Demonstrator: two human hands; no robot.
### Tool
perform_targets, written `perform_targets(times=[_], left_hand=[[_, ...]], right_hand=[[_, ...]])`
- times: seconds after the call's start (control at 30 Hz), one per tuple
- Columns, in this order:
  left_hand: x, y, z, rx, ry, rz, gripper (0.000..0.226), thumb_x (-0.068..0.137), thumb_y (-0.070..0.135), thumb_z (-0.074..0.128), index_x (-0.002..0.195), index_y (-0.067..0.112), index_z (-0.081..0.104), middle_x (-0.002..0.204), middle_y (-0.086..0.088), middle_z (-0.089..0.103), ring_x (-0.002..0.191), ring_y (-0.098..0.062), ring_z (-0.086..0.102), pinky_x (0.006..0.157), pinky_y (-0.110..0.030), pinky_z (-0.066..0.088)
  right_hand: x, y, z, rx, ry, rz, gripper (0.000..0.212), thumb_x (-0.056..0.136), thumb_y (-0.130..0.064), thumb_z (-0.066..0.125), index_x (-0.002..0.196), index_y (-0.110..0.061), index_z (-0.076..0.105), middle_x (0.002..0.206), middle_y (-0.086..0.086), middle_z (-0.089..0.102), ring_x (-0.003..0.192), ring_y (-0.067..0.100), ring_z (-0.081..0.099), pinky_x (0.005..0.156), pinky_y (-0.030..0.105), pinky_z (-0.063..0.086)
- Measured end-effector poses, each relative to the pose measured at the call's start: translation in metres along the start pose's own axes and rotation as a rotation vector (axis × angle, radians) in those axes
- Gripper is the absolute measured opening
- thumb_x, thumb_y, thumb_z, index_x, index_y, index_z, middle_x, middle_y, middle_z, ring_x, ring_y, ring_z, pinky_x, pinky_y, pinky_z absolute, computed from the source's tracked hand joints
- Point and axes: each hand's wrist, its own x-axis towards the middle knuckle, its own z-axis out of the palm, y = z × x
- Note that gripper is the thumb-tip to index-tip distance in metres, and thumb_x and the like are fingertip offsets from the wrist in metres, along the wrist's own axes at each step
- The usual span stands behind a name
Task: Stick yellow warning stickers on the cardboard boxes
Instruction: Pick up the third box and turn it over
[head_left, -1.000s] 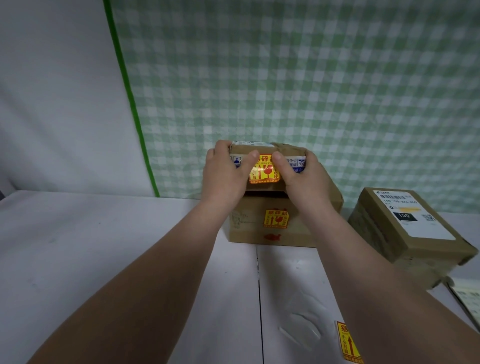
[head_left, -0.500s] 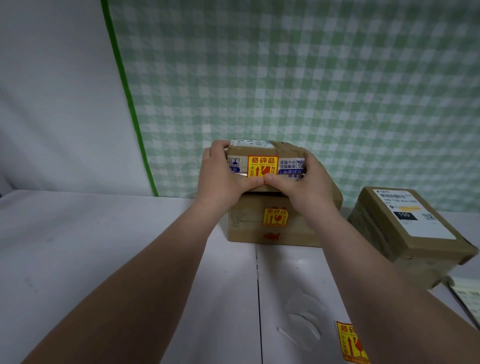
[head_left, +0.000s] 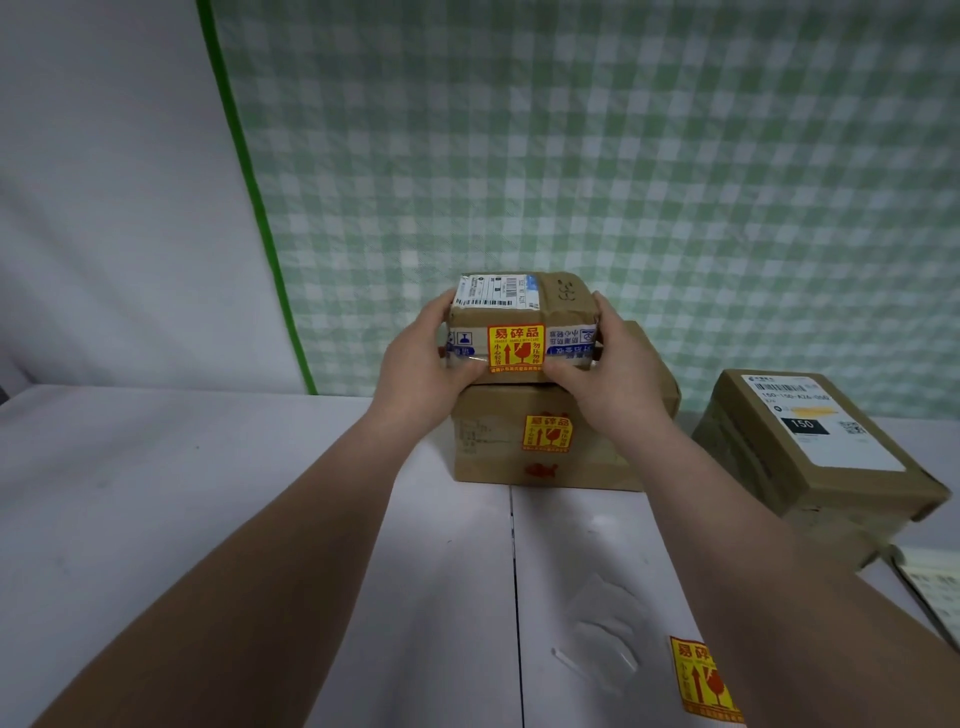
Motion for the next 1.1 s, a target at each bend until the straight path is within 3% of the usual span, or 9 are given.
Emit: perform_targets(times=[0.1,0.17,0.23,0.33,0.47,0.57,0.67,0.87,1.1], left_hand=[[-0.006,-0.001,0.006,0.007,0.028,-0.026,0.069,0.083,0.007,0.066,0.141,0.026,0.035,0.116,0.018,0.049,0.101,-0.002,0.052,0.081,-0.012,0.041],[-0.009,0.001,0.01,0.049,0.07,-0.055,0.071,0.084,0.01,0.065,0.144,0.024,0.029,0.132,0.007,0.047,0.118,-0.013,0.049,0.093,-0.021,0.038],[-0.014,0.007,0.015,0.106,0.129,-0.122,0.075,0.084,0.01,0.063,0.146,0.023,0.022,0.143,-0.006,0.035,0.13,-0.021,0.037,0.096,-0.023,0.03],[-0.027,0.026,0.022,0.127,0.288,-0.082,0.066,0.081,0.006,0.06,0.141,0.019,0.034,0.137,-0.008,0.036,0.125,-0.022,0.038,0.093,-0.02,0.03],[-0.056,0.052,0.032,0.107,0.383,0.024,0.044,0.08,0.003,0.053,0.122,0.016,0.052,0.12,-0.002,0.044,0.101,-0.011,0.045,0.082,-0.013,0.032],[-0.077,0.055,0.045,0.109,0.225,0.009,0.034,0.08,0.002,0.051,0.11,0.015,0.059,0.109,-0.001,0.053,0.094,-0.014,0.051,0.075,-0.013,0.035],[-0.099,0.045,0.064,0.173,-0.095,-0.104,0.025,0.083,0.007,0.055,0.104,0.017,0.064,0.105,-0.003,0.063,0.098,-0.02,0.059,0.075,-0.018,0.046],[-0.143,0.03,0.092,0.433,-0.594,-0.273,0.059,0.081,0.03,0.063,0.136,0.023,0.042,0.136,-0.008,0.042,0.118,-0.024,0.049,0.09,-0.027,0.041],[-0.166,0.022,0.118,0.492,-0.747,-0.252,0.075,0.078,0.039,0.067,0.143,0.03,0.031,0.146,-0.007,0.033,0.134,-0.031,0.027,0.108,-0.038,0.026]], right_hand=[[-0.004,0.001,0.0,-0.079,0.01,-0.001,0.067,0.082,-0.022,0.07,0.14,-0.027,0.038,0.11,-0.013,0.058,0.104,0.009,0.055,0.067,0.012,0.037],[-0.011,0.004,-0.004,-0.122,0.037,-0.001,0.058,0.082,-0.021,0.07,0.134,-0.027,0.045,0.109,-0.013,0.056,0.107,0.011,0.054,0.065,0.014,0.035],[-0.019,0.009,-0.01,-0.12,0.056,0.013,0.06,0.08,-0.02,0.07,0.135,-0.026,0.045,0.12,-0.008,0.058,0.114,0.017,0.053,0.078,0.023,0.043],[-0.035,0.017,-0.028,-0.099,0.073,0.043,0.057,0.081,-0.019,0.069,0.134,-0.024,0.047,0.116,-0.004,0.059,0.109,0.017,0.053,0.081,0.027,0.043],[-0.056,0.045,-0.062,-0.172,0.148,0.135,0.058,0.08,-0.023,0.068,0.135,-0.02,0.048,0.128,0.004,0.058,0.125,0.029,0.042,0.098,0.041,0.042],[-0.071,0.068,-0.091,-0.292,0.198,0.239,0.059,0.081,-0.033,0.065,0.135,-0.019,0.048,0.133,0.01,0.053,0.127,0.035,0.033,0.093,0.039,0.034],[-0.082,0.089,-0.114,-0.475,0.235,0.315,0.065,0.076,-0.047,0.063,0.134,-0.021,0.048,0.142,0.013,0.043,0.13,0.037,0.03,0.103,0.042,0.028],[-0.099,0.117,-0.121,-0.415,0.232,0.393,0.072,0.074,-0.047,0.068,0.135,-0.018,0.044,0.149,0.019,0.023,0.138,0.038,0.013,0.107,0.049,0.029],[-0.095,0.128,-0.116,-0.287,0.26,0.448,0.069,0.065,-0.049,0.076,0.121,-0.023,0.043,0.156,0.017,-0.007,0.139,0.045,0.006,0.103,0.06,0.032]])
